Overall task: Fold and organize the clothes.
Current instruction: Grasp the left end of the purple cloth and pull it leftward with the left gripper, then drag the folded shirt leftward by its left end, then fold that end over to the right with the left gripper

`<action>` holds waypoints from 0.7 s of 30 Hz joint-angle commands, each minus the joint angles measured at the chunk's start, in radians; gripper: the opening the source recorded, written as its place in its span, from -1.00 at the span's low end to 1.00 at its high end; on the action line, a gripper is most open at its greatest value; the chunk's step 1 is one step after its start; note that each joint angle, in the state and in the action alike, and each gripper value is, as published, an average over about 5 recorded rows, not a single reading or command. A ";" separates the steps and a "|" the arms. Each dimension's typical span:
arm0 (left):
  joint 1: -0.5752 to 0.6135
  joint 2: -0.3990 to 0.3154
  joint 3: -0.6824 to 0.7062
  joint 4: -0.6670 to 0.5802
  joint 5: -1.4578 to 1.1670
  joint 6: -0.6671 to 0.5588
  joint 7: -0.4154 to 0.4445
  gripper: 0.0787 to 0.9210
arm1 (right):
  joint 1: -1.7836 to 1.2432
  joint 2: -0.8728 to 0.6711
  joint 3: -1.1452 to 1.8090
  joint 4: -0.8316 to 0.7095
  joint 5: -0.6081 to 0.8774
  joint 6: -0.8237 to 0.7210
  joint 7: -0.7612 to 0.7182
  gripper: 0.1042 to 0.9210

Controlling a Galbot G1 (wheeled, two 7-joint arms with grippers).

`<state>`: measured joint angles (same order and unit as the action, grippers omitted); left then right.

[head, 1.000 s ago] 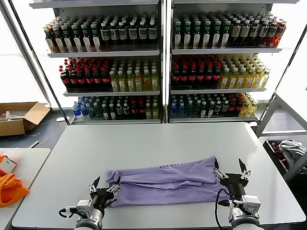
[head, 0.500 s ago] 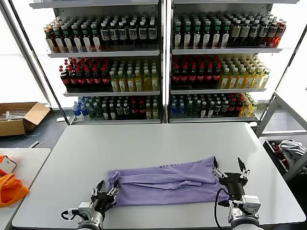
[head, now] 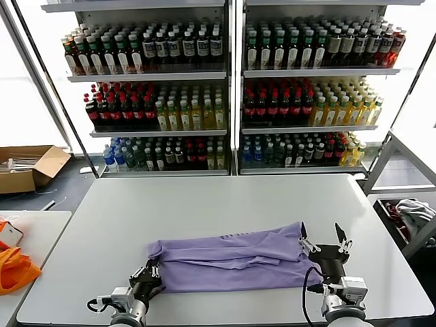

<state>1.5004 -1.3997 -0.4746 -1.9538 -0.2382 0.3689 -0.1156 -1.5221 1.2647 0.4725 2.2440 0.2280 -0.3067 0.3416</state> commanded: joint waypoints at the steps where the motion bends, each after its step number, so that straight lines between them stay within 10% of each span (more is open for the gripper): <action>1: -0.001 0.003 -0.024 0.006 0.000 -0.016 -0.001 -0.85 | 0.008 -0.001 0.000 -0.004 0.001 -0.001 0.002 0.76; 8: -0.007 0.074 -0.140 -0.056 -0.007 -0.033 0.001 -0.96 | 0.023 -0.011 0.003 -0.001 0.006 -0.004 0.002 0.76; 21: 0.011 0.426 -0.584 0.001 -0.087 -0.053 0.069 -0.96 | 0.052 -0.014 0.000 0.001 0.025 -0.007 0.006 0.76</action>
<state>1.5094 -1.2059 -0.7710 -2.0026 -0.2872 0.3267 -0.0779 -1.4818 1.2510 0.4718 2.2430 0.2478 -0.3134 0.3469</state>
